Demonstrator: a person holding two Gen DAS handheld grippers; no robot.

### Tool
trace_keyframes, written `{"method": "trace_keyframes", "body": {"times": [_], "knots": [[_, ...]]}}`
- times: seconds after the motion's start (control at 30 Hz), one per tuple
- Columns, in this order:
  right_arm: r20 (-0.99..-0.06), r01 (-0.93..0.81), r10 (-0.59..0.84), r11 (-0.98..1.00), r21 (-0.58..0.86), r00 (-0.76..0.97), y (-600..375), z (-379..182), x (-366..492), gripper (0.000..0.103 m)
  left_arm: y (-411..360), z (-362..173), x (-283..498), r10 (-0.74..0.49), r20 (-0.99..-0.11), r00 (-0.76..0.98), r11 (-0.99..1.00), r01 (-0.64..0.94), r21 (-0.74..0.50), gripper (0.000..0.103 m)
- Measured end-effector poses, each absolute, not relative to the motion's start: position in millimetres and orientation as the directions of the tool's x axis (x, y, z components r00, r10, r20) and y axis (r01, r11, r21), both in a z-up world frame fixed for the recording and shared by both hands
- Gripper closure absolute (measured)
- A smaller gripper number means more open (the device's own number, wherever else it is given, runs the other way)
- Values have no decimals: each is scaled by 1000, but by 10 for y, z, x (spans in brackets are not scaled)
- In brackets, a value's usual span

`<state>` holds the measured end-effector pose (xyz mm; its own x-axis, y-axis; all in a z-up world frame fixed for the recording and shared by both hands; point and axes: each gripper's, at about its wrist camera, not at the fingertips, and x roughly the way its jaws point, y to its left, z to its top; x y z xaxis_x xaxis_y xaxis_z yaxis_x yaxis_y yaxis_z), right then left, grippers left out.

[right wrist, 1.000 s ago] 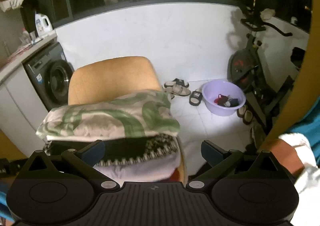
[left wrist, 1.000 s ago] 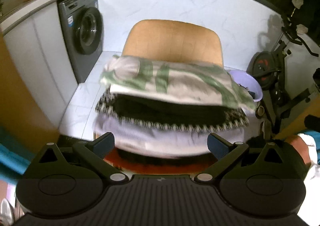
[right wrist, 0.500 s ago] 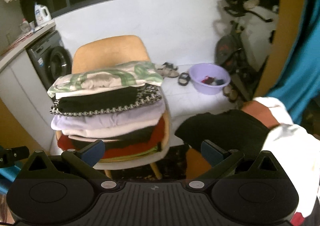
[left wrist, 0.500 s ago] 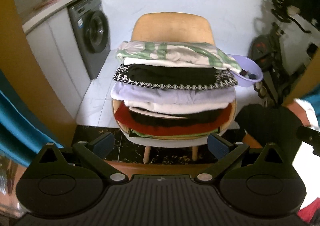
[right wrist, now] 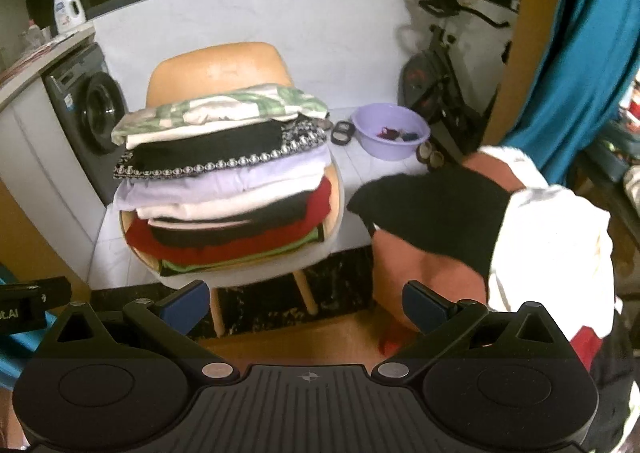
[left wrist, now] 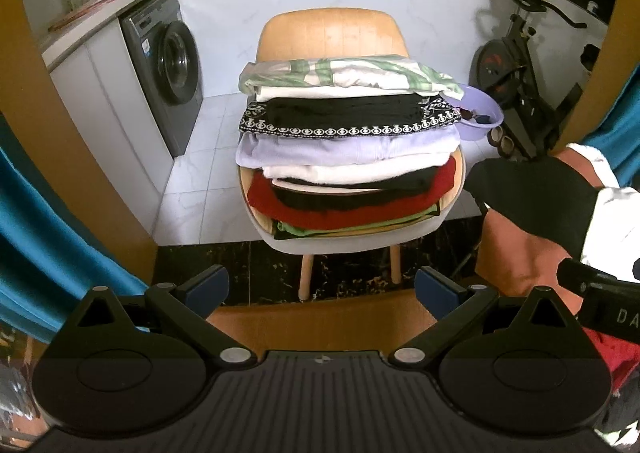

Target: Fold clothes

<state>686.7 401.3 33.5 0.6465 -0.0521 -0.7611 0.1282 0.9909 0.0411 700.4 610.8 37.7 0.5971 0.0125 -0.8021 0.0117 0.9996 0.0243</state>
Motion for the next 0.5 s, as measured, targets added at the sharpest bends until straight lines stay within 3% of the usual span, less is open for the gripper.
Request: {"method": "trace_keyframes", "body": {"times": [0.5], "knots": [[-771, 154, -73, 988, 33, 633, 4053, 338, 6637, 1, 6078, 346, 6958, -46, -805, 591, 998, 66, -9, 2]]}}
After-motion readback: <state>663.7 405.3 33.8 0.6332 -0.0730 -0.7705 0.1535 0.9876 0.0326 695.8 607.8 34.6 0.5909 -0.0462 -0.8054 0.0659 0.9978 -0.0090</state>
